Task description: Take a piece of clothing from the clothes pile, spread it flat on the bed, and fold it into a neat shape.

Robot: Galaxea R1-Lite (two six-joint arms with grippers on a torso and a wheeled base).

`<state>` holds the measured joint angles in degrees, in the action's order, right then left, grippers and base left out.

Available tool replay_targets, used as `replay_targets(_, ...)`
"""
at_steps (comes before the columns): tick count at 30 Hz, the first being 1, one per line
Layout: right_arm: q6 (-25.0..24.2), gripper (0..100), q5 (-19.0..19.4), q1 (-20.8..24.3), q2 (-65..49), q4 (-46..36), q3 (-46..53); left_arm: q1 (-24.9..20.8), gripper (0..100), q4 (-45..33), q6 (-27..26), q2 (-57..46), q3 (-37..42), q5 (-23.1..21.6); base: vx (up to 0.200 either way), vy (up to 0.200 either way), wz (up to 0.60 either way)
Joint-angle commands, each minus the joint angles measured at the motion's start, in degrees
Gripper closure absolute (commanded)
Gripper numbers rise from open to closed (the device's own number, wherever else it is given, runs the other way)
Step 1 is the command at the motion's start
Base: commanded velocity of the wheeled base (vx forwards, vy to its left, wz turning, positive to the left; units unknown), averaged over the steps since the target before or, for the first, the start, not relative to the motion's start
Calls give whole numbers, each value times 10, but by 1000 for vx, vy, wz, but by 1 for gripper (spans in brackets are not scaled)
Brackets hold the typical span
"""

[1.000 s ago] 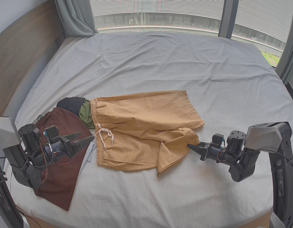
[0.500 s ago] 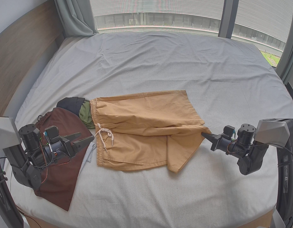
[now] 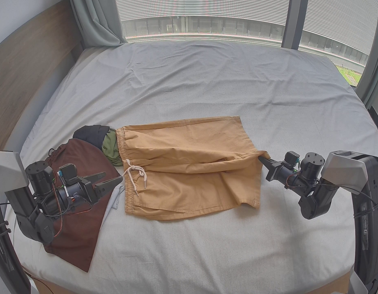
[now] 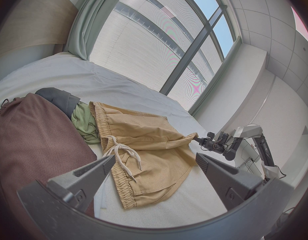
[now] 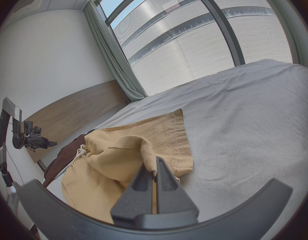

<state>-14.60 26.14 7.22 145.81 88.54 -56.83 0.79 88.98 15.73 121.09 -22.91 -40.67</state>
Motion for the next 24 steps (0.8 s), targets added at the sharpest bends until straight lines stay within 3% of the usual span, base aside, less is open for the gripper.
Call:
replay_targets(1, -2, 100, -16, 17, 30, 1, -28, 0, 0, 1, 0, 4, 0, 0, 0, 0, 0)
replay_targets(5, -2, 100, -21, 18, 33, 1, -28, 1, 0, 1, 0, 4, -4, 0, 0, 0, 0)
replay_targets(6, -2, 0, -21, 18, 33, 1, -28, 1, 0, 1, 0, 4, -4, 0, 0, 0, 0)
replay_targets(12, 0, 0, -39, 17, 10, 3, -5, 4, 0, 1, 0, 3, -5, 0, 0, 0, 0)
replay_targets(17, -10, 0, 1, 7, -65, -2, 117, 4, 0, 1, -1, 2, -5, 0, 0, 0, 0)
replay_targets(24, -52, 0, 17, 6, -76, -3, 204, 4, 0, 1, -1, 0, -5, 0, 0, 0, 0)
